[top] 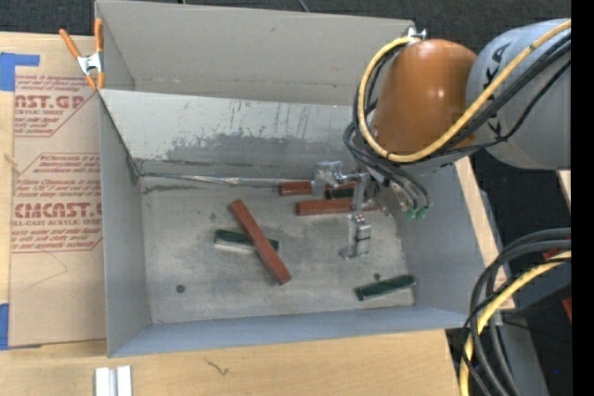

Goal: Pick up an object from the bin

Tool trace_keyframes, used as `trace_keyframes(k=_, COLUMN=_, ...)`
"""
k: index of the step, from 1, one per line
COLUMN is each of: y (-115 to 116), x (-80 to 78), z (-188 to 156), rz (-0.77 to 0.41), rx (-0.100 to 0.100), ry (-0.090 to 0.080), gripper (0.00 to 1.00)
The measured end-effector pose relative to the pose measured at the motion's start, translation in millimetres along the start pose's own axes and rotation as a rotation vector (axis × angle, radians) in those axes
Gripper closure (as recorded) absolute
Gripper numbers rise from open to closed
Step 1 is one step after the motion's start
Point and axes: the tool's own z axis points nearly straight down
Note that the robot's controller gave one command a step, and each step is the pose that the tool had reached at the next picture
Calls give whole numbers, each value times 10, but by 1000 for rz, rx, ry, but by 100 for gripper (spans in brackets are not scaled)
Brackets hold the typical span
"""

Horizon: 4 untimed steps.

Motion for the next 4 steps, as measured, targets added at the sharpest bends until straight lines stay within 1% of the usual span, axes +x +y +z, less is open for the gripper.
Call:
trace_keyframes(k=1, y=0, x=0, z=0, rz=0, rx=0, ry=0, gripper=0)
trace_keyframes(k=2, y=-271, x=-268, z=514, rz=-58, rx=4, ry=-10, gripper=0)
trace_keyframes(k=3, y=-380, x=-272, z=801, rz=-65, rx=-2, ry=5, gripper=0)
trace_keyframes(k=4, y=-272, x=-372, z=940, rz=26, rx=0, ry=-1, gripper=100)
